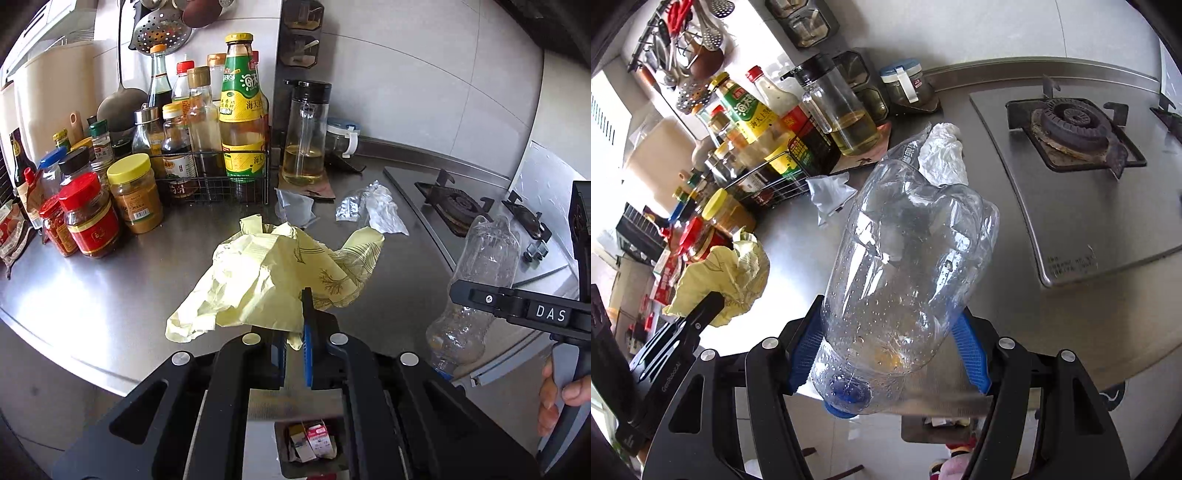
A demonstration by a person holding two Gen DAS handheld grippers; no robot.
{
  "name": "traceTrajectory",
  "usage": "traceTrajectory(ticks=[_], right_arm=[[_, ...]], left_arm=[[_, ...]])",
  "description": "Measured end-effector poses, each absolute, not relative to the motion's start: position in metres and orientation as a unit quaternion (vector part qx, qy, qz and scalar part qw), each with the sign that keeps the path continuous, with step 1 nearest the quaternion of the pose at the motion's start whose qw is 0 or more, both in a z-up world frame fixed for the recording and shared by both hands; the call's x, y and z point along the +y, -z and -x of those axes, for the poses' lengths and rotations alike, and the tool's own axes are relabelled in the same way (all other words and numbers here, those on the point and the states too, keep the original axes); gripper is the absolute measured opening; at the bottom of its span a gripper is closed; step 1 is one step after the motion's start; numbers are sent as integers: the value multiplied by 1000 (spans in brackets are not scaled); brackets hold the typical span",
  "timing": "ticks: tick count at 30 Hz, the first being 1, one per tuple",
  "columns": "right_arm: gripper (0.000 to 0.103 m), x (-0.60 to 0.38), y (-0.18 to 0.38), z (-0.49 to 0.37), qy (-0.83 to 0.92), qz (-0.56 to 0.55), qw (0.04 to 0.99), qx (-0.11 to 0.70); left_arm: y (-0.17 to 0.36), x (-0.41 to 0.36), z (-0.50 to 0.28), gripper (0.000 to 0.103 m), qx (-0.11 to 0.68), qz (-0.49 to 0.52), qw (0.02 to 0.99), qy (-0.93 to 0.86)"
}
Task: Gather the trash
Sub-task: 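Carry the wrapper and bottle down over the bin and open both tools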
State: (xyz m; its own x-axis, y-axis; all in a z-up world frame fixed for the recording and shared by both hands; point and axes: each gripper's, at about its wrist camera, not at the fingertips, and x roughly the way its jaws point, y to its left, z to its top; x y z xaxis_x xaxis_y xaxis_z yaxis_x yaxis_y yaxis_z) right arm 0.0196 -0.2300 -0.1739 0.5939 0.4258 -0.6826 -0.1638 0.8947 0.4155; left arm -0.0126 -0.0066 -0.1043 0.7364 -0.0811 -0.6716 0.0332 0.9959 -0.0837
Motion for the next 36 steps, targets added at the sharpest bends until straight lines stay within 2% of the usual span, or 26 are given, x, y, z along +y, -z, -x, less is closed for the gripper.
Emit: traceTrajectory(ticks=[7, 15, 29, 36], right_arm=[[67, -246, 194, 43, -162, -151, 876, 428], [67, -255, 251, 88, -149, -144, 856, 475], [67, -223, 388, 66, -133, -60, 820, 553], [67, -209, 454, 34, -128, -58, 795, 590]], left_arm=[[120, -24, 81, 6, 380, 37, 923, 51], [165, -41, 138, 6, 426, 42, 901, 74], [322, -43, 128, 6, 550, 84, 828, 67], [400, -48, 111, 6, 594, 94, 797, 62]])
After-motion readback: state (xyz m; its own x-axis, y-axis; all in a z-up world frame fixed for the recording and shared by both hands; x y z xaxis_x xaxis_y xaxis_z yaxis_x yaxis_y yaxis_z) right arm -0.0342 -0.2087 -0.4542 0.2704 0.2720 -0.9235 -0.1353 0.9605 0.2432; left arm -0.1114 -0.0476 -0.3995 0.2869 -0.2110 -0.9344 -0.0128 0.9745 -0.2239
